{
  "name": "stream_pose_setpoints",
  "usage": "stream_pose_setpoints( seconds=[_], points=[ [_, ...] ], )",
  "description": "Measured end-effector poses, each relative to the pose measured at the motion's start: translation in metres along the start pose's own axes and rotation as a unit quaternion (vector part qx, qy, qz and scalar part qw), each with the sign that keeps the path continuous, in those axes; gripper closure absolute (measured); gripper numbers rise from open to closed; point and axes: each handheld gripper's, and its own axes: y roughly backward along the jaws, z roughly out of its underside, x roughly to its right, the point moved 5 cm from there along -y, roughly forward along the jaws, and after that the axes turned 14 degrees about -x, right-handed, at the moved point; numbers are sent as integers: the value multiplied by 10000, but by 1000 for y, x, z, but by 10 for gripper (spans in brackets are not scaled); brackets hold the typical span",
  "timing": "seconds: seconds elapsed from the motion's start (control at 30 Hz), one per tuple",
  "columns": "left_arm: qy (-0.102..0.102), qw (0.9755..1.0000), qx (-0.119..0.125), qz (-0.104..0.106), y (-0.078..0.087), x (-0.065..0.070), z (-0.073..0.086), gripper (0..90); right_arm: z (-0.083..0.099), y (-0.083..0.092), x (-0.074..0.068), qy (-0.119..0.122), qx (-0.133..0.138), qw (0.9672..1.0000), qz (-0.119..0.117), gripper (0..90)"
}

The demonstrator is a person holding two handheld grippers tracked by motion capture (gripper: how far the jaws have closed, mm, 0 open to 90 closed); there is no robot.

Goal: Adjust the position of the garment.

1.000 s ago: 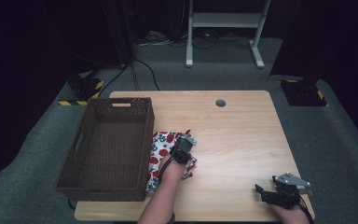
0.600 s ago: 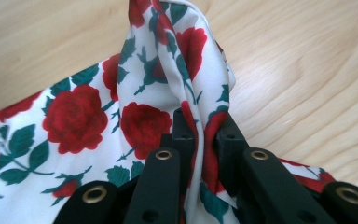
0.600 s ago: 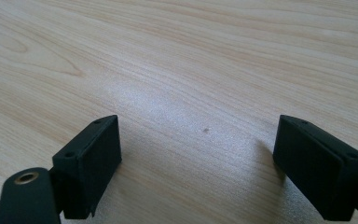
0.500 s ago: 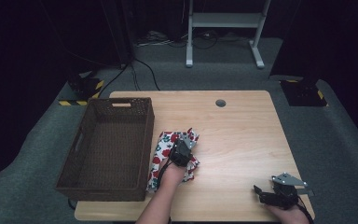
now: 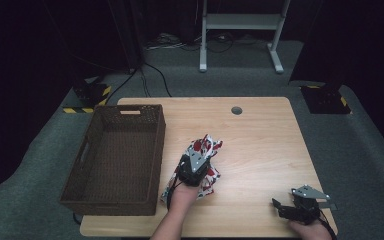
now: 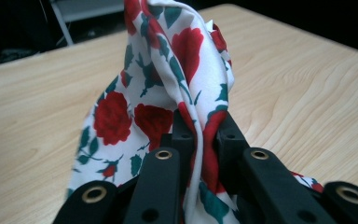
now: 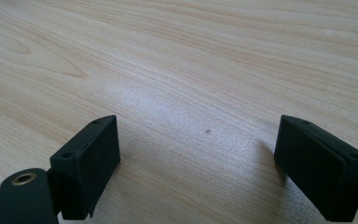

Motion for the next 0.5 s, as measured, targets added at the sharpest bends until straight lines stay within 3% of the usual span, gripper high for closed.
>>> stream_pose_setpoints(
  seconds=[0.2, 0.5],
  points=[
    [-1, 9990, 418, 140, 18, 8, -1, 817, 0, 0, 0, 6, -4, 10000, 5, 141],
    [149, 9932, 1132, 227, 40, 11, -9, 816, 0, 0, 0, -10, -1, 10000, -15, 140]
  ],
)
